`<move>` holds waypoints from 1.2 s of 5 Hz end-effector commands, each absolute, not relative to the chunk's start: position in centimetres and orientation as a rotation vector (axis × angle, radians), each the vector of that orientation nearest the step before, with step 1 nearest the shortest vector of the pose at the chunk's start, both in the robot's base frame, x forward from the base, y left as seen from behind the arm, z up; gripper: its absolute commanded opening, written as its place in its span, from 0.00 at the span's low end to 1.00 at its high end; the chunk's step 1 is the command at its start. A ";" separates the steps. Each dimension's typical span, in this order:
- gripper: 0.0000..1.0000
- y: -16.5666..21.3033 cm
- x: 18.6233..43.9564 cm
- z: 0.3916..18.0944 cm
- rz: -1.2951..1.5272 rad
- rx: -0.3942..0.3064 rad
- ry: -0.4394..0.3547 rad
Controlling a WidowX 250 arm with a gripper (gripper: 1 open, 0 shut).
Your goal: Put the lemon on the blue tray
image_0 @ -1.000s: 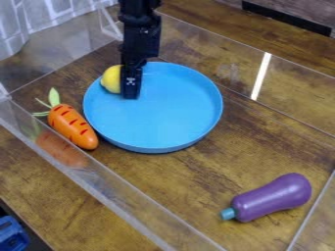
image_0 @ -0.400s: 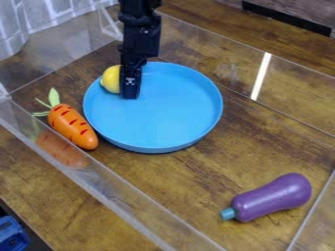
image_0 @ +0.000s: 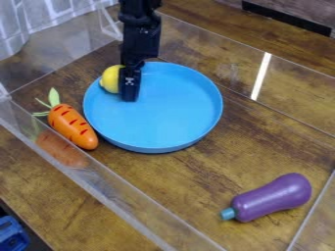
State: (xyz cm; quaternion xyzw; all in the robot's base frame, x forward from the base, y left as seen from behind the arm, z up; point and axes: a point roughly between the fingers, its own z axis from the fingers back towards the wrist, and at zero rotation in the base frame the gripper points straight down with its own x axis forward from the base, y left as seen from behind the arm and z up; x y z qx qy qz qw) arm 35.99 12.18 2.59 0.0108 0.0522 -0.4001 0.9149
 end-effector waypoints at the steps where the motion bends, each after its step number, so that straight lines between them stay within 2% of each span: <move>1: 1.00 12.6 36.4 3.4 -0.826 0.047 0.102; 6: 1.00 12.7 36.2 2.3 -0.867 0.065 0.149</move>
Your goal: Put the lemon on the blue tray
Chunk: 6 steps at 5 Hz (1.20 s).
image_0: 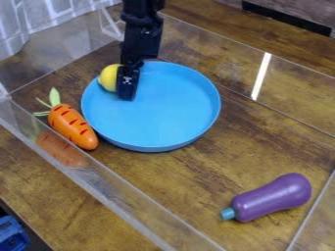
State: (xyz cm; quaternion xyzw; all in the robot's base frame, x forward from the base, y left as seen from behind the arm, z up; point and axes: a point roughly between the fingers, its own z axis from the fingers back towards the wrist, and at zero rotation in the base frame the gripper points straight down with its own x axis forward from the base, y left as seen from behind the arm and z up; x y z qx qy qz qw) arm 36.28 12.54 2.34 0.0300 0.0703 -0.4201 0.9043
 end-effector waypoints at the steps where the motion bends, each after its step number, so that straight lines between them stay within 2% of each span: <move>1: 1.00 12.7 36.2 2.0 -0.873 0.069 0.157; 6: 1.00 12.9 36.1 0.8 -0.892 0.077 0.186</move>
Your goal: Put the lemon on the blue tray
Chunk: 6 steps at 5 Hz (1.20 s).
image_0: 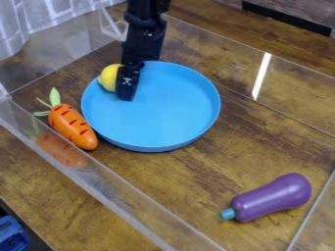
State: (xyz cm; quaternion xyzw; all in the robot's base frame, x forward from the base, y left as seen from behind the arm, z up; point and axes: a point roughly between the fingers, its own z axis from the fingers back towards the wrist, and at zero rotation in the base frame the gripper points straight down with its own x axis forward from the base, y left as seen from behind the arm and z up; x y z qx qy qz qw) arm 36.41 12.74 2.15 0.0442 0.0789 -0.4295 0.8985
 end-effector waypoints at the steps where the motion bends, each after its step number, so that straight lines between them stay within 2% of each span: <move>1: 1.00 12.9 36.1 0.6 -0.895 0.077 0.189; 6: 1.00 13.1 36.0 -0.2 -0.908 0.072 0.205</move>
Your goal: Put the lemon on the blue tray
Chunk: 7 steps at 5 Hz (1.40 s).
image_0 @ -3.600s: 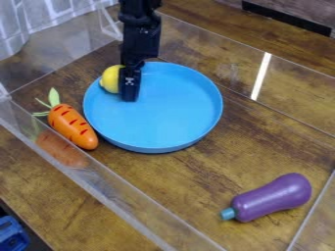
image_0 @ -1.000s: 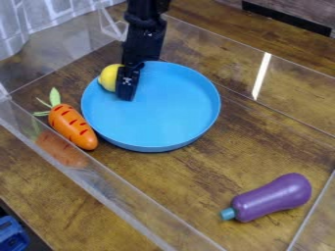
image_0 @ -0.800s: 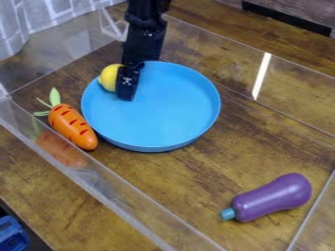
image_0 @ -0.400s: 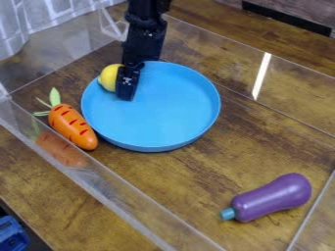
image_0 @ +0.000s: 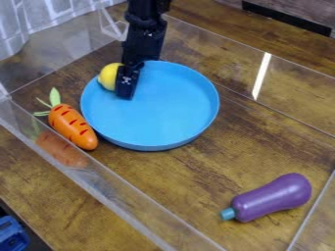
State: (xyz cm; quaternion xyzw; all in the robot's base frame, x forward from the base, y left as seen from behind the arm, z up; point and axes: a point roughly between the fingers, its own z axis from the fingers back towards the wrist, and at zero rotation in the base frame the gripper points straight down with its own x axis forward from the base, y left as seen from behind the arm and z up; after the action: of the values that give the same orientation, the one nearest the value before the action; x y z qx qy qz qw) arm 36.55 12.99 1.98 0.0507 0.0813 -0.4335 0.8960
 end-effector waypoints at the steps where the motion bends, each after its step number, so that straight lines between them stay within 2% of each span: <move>1: 0.00 13.2 36.1 0.0 -0.910 0.069 0.209; 2: 1.00 13.3 36.0 0.2 -0.914 0.065 0.212; 7: 1.00 14.0 36.3 1.0 -0.928 0.053 0.224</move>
State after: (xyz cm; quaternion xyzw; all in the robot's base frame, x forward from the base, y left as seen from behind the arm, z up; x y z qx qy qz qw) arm 36.92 13.18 2.17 0.0373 0.0965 -0.4466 0.8887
